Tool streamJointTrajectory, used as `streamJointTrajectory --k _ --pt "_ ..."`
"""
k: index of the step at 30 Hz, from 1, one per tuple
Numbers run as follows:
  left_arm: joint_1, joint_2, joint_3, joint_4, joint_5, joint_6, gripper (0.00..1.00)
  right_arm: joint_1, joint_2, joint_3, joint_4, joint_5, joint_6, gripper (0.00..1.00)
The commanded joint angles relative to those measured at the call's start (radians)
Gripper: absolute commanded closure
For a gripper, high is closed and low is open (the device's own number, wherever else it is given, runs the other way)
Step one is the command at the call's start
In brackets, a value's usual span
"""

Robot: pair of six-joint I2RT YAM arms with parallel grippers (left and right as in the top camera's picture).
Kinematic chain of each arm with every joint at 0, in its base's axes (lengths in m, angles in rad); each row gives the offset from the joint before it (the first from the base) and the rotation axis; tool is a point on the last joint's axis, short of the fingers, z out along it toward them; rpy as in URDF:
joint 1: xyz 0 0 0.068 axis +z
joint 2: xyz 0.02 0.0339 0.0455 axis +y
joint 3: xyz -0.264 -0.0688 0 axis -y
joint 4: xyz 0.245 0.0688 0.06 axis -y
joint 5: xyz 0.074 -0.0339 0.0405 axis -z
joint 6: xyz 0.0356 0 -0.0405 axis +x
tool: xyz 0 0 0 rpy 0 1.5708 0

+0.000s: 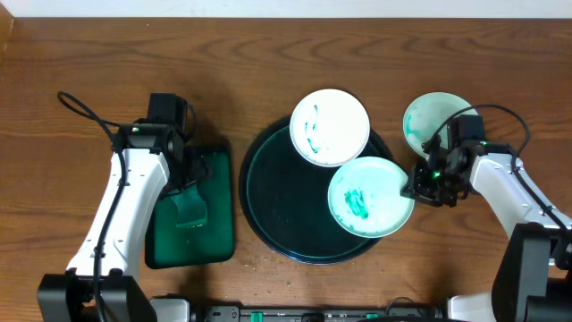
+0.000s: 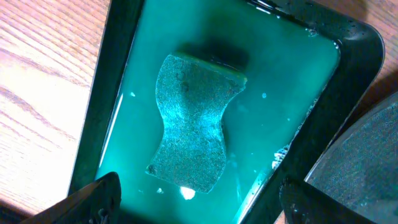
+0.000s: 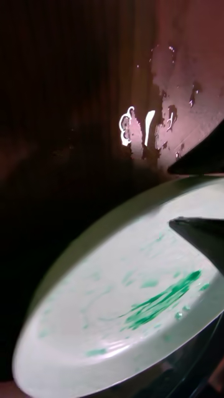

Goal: Clean dirty plates on tray and stack at the side
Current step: 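Grip the pink-white plate rim with the right gripper, drag it to tray center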

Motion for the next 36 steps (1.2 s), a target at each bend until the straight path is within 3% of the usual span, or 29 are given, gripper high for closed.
streamJointTrajectory --k 1,14,21,36 --pt "0.0 -0.009 -0.002 -0.002 -0.001 0.005 0.18 0.008 0.002 -0.003 0.005 -0.003 0.016 0.81" --pt "0.0 -0.009 -0.002 -0.002 -0.001 0.006 0.18 0.024 0.002 -0.021 0.023 0.037 0.048 0.83" --pt "0.0 -0.009 -0.002 -0.002 -0.001 0.005 0.18 0.038 0.002 -0.039 0.043 0.042 0.065 0.99" --pt "0.0 -0.009 -0.002 -0.002 -0.001 0.005 0.18 0.069 -0.04 -0.035 0.002 0.052 0.043 0.99"
